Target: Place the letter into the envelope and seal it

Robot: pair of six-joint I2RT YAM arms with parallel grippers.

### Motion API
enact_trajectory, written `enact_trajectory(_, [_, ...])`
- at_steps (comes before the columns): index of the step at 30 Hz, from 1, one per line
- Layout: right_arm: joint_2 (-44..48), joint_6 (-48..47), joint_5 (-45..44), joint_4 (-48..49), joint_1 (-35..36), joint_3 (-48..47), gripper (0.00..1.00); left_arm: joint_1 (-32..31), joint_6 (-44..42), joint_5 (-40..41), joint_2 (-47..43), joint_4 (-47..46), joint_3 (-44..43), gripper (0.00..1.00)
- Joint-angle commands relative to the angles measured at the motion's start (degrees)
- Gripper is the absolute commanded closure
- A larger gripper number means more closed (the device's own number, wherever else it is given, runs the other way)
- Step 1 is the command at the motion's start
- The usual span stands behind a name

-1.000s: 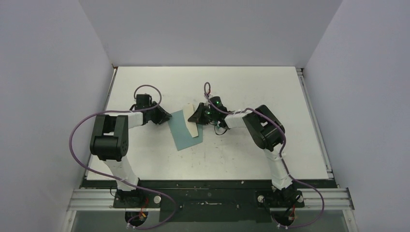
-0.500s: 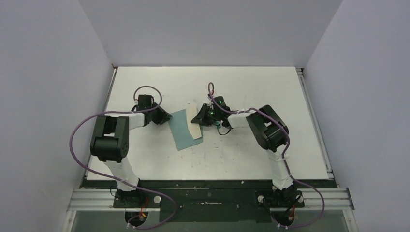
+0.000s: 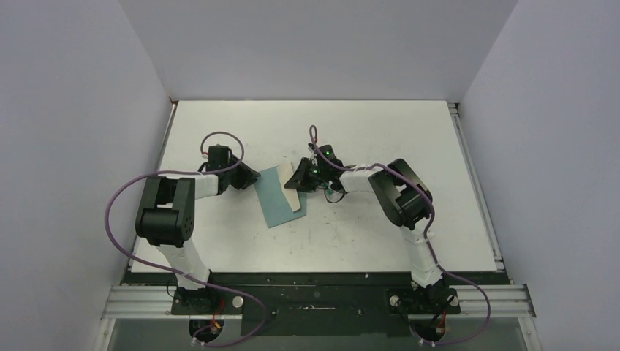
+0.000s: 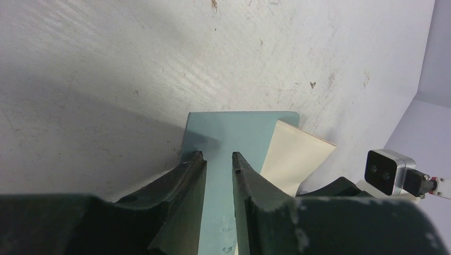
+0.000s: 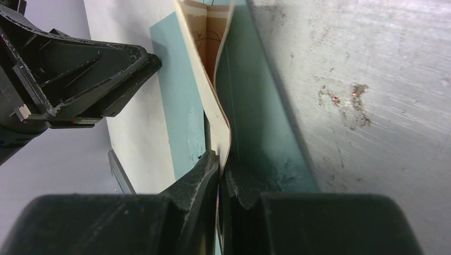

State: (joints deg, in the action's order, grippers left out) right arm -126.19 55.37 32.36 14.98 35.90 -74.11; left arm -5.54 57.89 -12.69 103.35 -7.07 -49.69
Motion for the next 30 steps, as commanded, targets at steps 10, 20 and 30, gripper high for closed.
enact_trajectory(10, [-2.06, -2.70, -2.10, -13.14, 1.95, 0.02, 0.95, -0.61, -1.37, 0.48, 0.25, 1.14, 2.05, 0.74])
enact_trajectory(20, [0.26, -0.32, -4.95, -17.38, 1.20, 2.72, 0.95, -0.26, -2.06, 1.14, 0.19, 1.10, 1.93, 0.74])
enact_trajectory(30, [-1.61, -0.53, -2.38, -18.24, 1.50, 2.04, 0.95, -0.26, -2.33, 1.24, -0.01, 0.34, 2.41, 0.74])
